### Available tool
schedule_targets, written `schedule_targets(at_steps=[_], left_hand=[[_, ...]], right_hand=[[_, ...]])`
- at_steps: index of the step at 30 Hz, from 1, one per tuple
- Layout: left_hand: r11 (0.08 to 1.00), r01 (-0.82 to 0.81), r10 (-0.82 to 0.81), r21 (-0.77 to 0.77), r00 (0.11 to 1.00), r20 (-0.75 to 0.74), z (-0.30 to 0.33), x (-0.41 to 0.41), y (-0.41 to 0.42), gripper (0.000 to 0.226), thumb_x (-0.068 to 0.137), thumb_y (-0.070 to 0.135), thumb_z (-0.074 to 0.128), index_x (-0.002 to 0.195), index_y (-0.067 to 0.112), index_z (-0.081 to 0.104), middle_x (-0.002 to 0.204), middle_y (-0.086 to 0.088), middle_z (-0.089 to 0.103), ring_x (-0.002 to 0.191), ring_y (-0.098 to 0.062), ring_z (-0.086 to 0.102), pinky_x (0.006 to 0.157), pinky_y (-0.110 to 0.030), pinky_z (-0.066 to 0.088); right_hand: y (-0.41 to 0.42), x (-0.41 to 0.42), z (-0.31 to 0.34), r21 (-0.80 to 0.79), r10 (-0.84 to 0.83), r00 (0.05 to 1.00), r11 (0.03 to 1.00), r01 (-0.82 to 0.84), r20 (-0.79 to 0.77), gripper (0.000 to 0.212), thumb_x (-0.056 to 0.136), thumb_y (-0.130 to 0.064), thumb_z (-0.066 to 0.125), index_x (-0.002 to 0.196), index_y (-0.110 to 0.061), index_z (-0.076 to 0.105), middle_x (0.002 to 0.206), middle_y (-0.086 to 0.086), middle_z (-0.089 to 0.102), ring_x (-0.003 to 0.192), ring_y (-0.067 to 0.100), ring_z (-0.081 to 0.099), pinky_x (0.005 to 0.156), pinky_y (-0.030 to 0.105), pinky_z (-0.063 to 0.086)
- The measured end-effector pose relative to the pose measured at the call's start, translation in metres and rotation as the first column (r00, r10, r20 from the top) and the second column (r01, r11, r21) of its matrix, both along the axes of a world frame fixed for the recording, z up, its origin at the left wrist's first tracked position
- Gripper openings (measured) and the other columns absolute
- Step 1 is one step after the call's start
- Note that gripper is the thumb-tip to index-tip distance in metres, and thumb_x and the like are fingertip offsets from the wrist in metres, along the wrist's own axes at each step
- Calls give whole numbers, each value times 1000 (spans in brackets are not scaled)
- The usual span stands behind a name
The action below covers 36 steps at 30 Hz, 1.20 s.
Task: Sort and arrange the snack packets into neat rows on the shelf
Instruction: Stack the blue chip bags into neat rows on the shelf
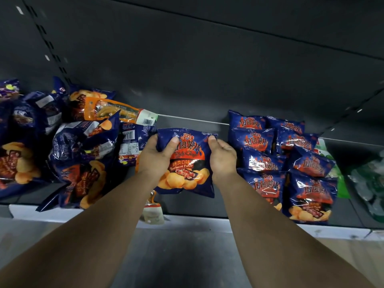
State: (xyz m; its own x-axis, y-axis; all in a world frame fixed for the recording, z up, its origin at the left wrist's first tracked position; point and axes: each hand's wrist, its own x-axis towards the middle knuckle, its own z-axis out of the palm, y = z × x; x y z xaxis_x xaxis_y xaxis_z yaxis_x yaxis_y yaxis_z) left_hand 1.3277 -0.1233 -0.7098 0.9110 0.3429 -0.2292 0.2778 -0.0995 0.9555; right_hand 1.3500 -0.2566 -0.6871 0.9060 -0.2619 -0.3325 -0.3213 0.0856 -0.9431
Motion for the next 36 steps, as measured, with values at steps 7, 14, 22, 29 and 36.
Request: schedule_targets(at_steps=[7, 14, 22, 29, 36], left_hand=[[970, -202, 194, -136, 979, -68, -1, 4, 1, 20, 97, 31, 51, 95, 16, 64, 88, -2, 66, 91, -23, 63, 81, -33, 52], [961, -256, 261, -108, 965, 25, 10, 5, -8, 26, 97, 21, 52, 72, 24, 60, 73, 9, 59, 72, -7, 55, 71, -24, 47], [948, -289, 289, -131, 957, -16, 3, 6, -7, 9, 94, 22, 57, 96, 17, 64, 84, 3, 62, 88, -19, 59, 81, -32, 49], [937, -350, 350, -7, 937, 12, 1, 6, 0, 30, 96, 21, 49, 67, 22, 45, 68, 2, 50, 76, -21, 49, 70, -30, 38], [933, -333, 334, -138, 943, -17, 7, 10, 3, 24, 96, 27, 52, 74, 21, 57, 73, -1, 57, 91, -35, 59, 79, -42, 47]], right_hand=[[-7, -5, -5, -204, 68, 987, 978, -36, 149, 37, 98, -25, 51, 62, -14, 50, 60, -2, 50, 57, 9, 45, 58, 22, 42], [-8, -4, -12, -366, 58, 969, 930, 35, 239, 39, 98, -29, 49, 62, -16, 43, 57, -6, 39, 53, 6, 34, 50, 15, 33], [-14, -11, -14, -342, 109, 991, 937, -74, 83, 33, 96, -45, 46, 81, -16, 55, 79, -2, 58, 77, 13, 55, 72, 23, 44], [-11, -26, -22, -156, 327, 944, 931, -331, -54, 16, 78, -32, 76, 85, -23, 65, 86, -2, 71, 81, 16, 69, 76, 29, 56], [-14, -21, -23, -287, 305, 948, 919, -269, 88, 13, 80, -25, 75, 85, -25, 64, 81, -10, 68, 76, 5, 65, 72, 16, 51]])
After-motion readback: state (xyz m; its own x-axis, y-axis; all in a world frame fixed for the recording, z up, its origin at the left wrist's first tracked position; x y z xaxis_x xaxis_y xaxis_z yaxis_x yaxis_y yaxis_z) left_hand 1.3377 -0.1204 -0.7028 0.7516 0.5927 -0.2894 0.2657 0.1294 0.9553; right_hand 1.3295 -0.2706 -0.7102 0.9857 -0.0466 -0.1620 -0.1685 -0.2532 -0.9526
